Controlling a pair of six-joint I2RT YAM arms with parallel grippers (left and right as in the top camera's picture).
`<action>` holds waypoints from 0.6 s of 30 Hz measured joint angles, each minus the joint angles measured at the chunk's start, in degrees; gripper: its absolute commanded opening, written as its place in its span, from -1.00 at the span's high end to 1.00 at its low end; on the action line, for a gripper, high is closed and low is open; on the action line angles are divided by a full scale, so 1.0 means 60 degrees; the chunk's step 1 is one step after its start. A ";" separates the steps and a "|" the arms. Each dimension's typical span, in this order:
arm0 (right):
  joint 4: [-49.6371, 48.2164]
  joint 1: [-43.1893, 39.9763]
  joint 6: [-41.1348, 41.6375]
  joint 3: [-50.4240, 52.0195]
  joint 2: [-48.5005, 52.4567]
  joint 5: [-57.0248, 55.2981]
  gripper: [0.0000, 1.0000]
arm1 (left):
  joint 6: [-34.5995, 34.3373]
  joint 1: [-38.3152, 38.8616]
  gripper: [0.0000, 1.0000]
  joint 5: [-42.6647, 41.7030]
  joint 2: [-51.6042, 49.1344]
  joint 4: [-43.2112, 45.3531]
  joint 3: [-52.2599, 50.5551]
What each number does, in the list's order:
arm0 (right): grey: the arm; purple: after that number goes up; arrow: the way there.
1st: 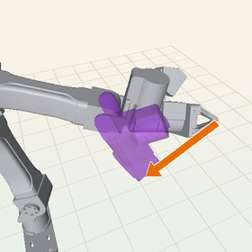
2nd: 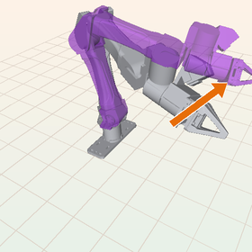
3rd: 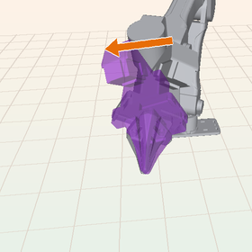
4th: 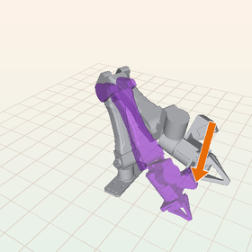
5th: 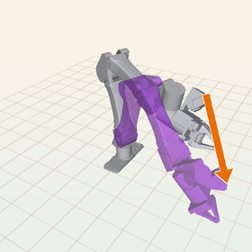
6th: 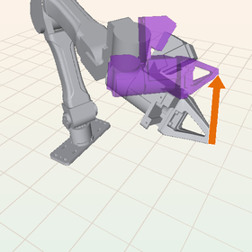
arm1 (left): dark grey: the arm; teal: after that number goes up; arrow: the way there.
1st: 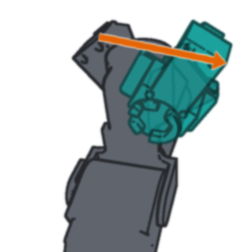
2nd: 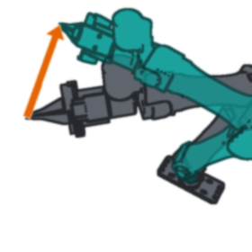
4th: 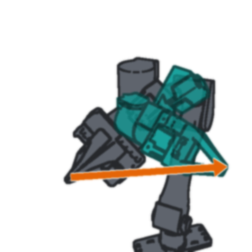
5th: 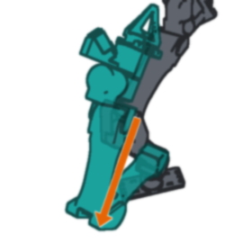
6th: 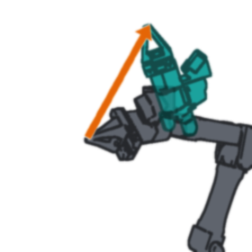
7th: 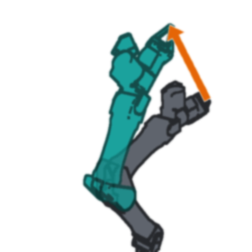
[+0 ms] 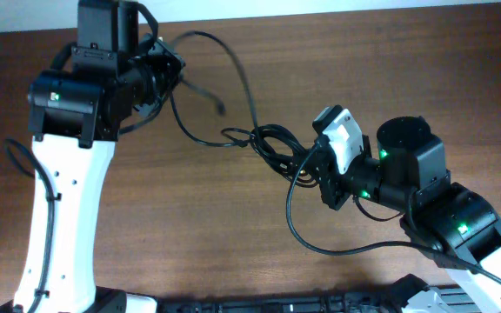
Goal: Untangle cables
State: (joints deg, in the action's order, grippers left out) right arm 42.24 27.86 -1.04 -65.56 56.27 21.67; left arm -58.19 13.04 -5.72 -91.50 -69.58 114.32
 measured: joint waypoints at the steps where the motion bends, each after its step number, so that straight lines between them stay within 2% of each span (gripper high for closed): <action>1: 0.0000 0.0000 0.0007 0.0000 0.0000 -0.0025 0.92 | 0.0015 -0.0011 -0.98 0.0022 0.0000 -0.0015 0.0000; 12: 0.0073 0.0000 -0.0007 0.0000 0.0000 -0.1494 0.92 | 0.0849 -0.0007 -0.97 0.0022 0.0000 -0.1013 0.0000; 18: 0.0178 0.0000 -0.0561 0.0000 0.0000 -0.2408 0.92 | 0.2361 0.0091 -0.97 -0.0561 0.0000 -0.1053 0.0000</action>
State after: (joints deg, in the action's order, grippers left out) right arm 43.31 27.86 -4.40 -65.56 56.27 7.22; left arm -44.03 13.58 -9.08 -91.50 -75.90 114.32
